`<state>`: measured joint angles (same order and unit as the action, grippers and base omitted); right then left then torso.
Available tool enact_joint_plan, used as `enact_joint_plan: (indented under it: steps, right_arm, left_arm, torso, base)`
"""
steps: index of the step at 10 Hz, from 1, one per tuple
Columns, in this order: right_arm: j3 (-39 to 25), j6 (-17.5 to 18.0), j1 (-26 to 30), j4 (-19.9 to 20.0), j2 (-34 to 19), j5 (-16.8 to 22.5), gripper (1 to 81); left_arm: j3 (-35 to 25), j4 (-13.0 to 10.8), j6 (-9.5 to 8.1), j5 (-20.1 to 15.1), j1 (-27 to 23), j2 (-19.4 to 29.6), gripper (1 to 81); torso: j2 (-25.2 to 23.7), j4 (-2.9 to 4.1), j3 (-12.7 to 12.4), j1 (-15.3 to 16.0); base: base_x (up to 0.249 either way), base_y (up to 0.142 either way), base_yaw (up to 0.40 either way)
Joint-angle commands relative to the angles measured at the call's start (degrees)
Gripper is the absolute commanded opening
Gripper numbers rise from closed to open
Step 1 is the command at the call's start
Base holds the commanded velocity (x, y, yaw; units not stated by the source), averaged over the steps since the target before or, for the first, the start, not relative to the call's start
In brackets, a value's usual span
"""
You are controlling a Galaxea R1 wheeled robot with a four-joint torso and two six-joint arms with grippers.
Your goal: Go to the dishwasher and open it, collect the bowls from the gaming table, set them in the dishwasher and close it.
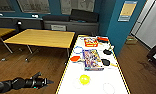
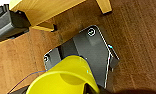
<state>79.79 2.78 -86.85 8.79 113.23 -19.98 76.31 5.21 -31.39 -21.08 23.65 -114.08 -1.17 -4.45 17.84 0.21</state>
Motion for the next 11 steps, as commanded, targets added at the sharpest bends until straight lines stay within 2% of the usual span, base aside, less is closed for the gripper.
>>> enact_joint_plan:
  steps: [1, 2, 3, 5, 6, 9, 10, 11]
  right_arm:
    - [-1.4, 0.0, 2.0, -1.2, -3.5, 3.5, 1.0]
    - [-1.2, 0.0, 2.5, -1.2, -3.2, 4.0, 1.0]
    - [-1.1, 0.0, 2.9, -1.1, -3.1, 4.7, 1.0]
    - [-1.0, 0.0, 3.9, -0.9, -2.5, 5.1, 1.0]
    - [-0.8, 0.0, 4.7, -0.8, -2.3, 6.1, 1.0]
    - [-0.6, 0.0, 5.4, -0.6, -1.7, 7.2, 1.0]
    - [-0.3, 0.1, 5.5, -0.5, -1.6, 7.2, 1.0]
    - [0.0, 0.1, 5.4, -0.4, -1.6, 7.2, 1.0]
  left_arm:
    - [6.1, 1.5, -0.95, -6.4, -8.0, -3.6, 81.1]
    - [8.7, 1.7, -1.21, -7.3, -8.0, -6.1, 81.1]
    - [10.2, 2.2, -2.26, -7.5, -8.2, -7.7, 81.1]
    - [12.5, 2.2, -9.64, -5.0, -8.7, -8.8, 81.1]
    - [13.4, 2.1, -10.71, -3.7, -9.4, -9.4, 81.1]
    - [19.0, 0.4, -10.71, -4.6, -10.2, -14.9, 81.1]
    - [20.2, -2.2, -10.71, -4.7, -10.2, -16.9, 81.1]
    - [20.4, -3.8, -10.71, -5.9, -10.2, -18.4, 81.1]
  torso:
    - [0.0, 0.0, 0.0, 0.0]
    - [0.0, 0.0, 0.0, 0.0]
    - [0.0, 0.0, 0.0, 0.0]
    - [0.0, 0.0, 0.0, 0.0]
    - [0.0, 0.0, 0.0, 0.0]
    - [0.0, 0.0, 0.0, 0.0]
    - [0.0, 0.0, 0.0, 0.0]
    - [0.0, 0.0, 0.0, 0.0]
  base:
    - [0.0, 0.0, 0.0]
    - [0.0, 0.0, 0.0]
    - [0.0, 0.0, 0.0]
    - [0.0, 0.0, 0.0]
    - [0.0, 0.0, 0.0]
    - [0.0, 0.0, 0.0]
    - [0.0, 0.0, 0.0]
    - [0.0, 0.0, 0.0]
